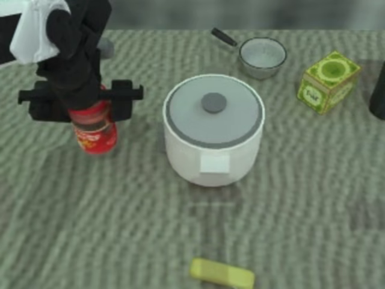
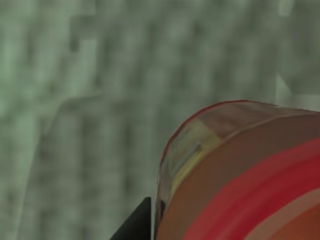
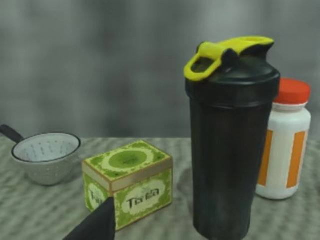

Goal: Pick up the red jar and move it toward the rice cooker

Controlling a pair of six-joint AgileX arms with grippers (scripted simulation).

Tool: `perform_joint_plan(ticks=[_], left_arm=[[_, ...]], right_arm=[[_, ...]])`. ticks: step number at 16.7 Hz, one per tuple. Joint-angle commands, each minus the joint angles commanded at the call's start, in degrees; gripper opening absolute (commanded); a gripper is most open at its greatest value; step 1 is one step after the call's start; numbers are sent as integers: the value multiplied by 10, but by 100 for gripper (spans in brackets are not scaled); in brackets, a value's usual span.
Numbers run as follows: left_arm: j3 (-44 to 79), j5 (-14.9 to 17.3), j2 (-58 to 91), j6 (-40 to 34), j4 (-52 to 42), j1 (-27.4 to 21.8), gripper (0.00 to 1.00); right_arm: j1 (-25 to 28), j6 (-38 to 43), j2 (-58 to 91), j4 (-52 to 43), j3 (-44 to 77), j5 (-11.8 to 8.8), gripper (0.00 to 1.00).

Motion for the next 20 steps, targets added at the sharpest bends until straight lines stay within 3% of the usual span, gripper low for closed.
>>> perform_joint_plan(ticks=[13,20], left_arm=[[-39,2,56,7,95,6,0],[-39,2,56,7,95,6,53]], right_arm=[[0,0,0,0,0,0,100],[0,0,0,0,0,0,100]])
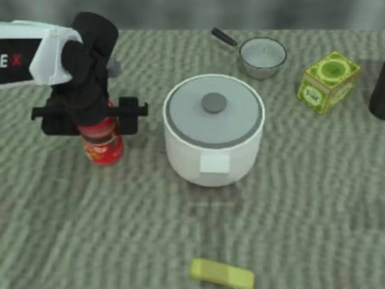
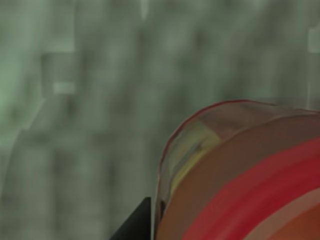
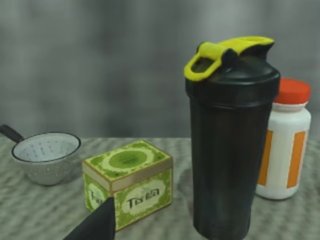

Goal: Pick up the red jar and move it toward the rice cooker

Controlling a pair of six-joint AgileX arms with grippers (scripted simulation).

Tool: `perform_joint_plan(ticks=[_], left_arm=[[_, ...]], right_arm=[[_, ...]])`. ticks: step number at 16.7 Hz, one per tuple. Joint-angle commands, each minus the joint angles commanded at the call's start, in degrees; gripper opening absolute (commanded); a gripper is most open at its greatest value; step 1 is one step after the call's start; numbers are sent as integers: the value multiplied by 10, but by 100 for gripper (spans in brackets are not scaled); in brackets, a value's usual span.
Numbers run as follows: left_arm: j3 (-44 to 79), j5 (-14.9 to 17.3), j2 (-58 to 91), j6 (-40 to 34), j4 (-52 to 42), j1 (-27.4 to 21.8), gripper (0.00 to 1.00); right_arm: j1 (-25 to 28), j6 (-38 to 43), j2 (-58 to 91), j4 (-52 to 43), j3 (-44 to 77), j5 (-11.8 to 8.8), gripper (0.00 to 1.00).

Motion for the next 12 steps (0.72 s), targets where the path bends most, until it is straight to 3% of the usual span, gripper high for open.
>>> perform_joint_plan(ticks=[6,12], left_arm=[[0,0,0,0,0,0,98],[0,0,0,0,0,0,100]], right_arm=[[0,0,0,0,0,0,100],[0,0,0,0,0,0,100]])
